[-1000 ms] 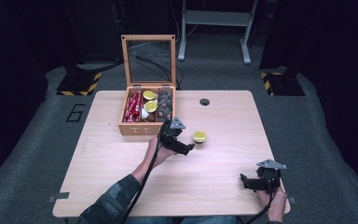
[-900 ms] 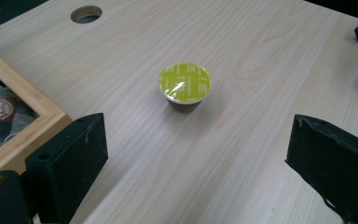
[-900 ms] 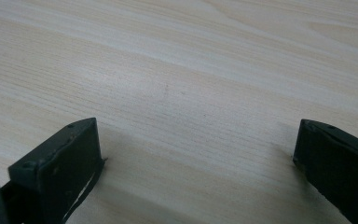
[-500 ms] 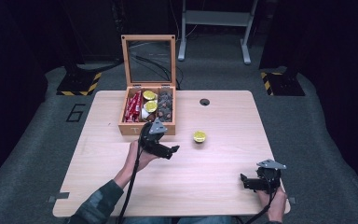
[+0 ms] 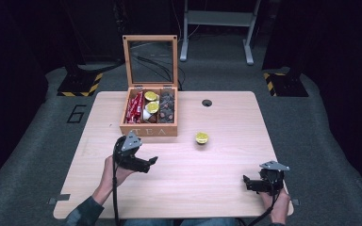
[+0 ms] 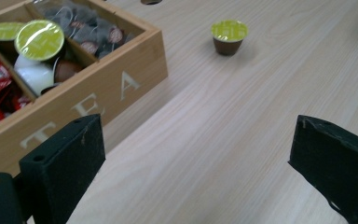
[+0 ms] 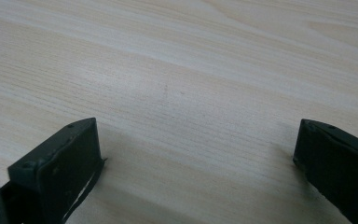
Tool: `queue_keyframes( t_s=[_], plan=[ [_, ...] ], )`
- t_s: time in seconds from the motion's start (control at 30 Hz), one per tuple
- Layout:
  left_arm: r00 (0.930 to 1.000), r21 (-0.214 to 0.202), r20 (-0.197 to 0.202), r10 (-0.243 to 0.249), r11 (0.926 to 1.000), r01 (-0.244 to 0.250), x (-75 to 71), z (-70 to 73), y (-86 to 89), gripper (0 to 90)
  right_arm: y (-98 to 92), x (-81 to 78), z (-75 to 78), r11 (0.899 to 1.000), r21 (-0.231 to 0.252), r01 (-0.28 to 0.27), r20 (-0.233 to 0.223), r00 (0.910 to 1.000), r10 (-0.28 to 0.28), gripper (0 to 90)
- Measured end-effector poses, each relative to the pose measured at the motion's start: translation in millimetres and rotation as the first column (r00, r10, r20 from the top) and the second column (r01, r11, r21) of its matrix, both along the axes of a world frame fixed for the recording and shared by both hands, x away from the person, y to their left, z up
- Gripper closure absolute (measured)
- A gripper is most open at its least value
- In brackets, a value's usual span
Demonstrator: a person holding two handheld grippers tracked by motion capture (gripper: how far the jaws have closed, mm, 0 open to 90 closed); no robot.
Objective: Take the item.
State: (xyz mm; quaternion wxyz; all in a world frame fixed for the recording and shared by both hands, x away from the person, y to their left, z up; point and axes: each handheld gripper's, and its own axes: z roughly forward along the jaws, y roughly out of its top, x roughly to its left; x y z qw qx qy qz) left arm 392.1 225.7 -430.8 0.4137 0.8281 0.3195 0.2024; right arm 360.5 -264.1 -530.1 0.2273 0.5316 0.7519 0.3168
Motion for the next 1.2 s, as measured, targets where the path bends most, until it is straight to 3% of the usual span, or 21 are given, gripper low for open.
queue_keyframes(
  t_s=[0.23, 0.4, 0.5, 0.57, 0.6, 0.63, 0.67, 0.73, 0.87, 1.03, 1.2],
  plan=[
    [0.9973, 0.026, -0.017, 0.071, 0.9972, -0.071, -16.3, -23.9, 35.9, 2.5, 0.0, 0.0, 0.0, 1.0, 0.0, -0.001, 0.001, 1.0, 0.001, 0.0],
    [0.9928, 0.013, -0.041, 0.113, 0.9936, -0.112, -23.0, -36.9, 53.0, 2.1, 0.0, 0.0, 0.0, 1.0, 0.0, -0.001, 0.0, 1.0, 0.001, 0.0],
    [0.9867, 0.012, -0.059, 0.152, 0.9884, -0.151, -27.6, -48.4, 65.3, 1.8, 0.0, 0.0, 0.0, 1.0, 0.0, -0.001, 0.0, 1.0, 0.001, 0.0],
    [0.9796, 0.035, -0.076, 0.186, 0.9823, -0.184, -30.7, -60.6, 76.1, 1.3, 0.0, 0.0, 0.0, 1.0, 0.0, -0.001, 0.0, 1.0, 0.001, 0.0],
    [0.9796, 0.035, -0.076, 0.186, 0.9823, -0.184, -30.7, -60.6, 76.1, 1.2, 0.0, 0.0, 0.0, 1.0, 0.0, -0.001, 0.0, 1.0, 0.001, 0.0],
    [0.9741, 0.027, -0.09, 0.207, 0.9782, -0.206, -33.0, -67.5, 83.5, 1.2, 0.0, 0.0, 0.0, 1.0, 0.0, -0.001, 0.0, 1.0, 0.001, 0.0],
    [0.9741, 0.027, -0.09, 0.207, 0.9782, -0.206, -33.0, -67.5, 83.5, 1.2, 0.0, 0.0, 0.0, 1.0, 0.0, -0.001, 0.0, 1.0, 0.001, 0.0],
    [0.962, 0.006, -0.12, 0.246, 0.9691, -0.247, -35.7, -78.0, 93.9, 0.9, 0.0, 0.0, 0.0, 1.0, 0.0, -0.001, 0.001, 1.0, 0.001, 0.0],
    [0.9509, 0.009, -0.137, 0.277, 0.9604, -0.279, -38.5, -87.1, 104.6, 0.4, 0.0, 0.0, 0.0, 1.0, 0.0, -0.001, 0.001, 1.0, 0.001, 0.0],
    [0.9439, 0.023, -0.144, 0.297, 0.9545, -0.297, -40.8, -92.2, 110.9, 0.2, 0.3, 0.1, 0.0, 1.0, 0.004, 0.003, 0.001, 1.0, -0.003, 0.0],
    [0.9413, 0.04, -0.141, 0.307, 0.9517, -0.304, -41.0, -96.8, 112.7, 0.1, 0.7, 0.1, 0.1, 1.0, 0.012, 0.01, 0.0, 0.9999, -0.01, 0.0]
  ],
)
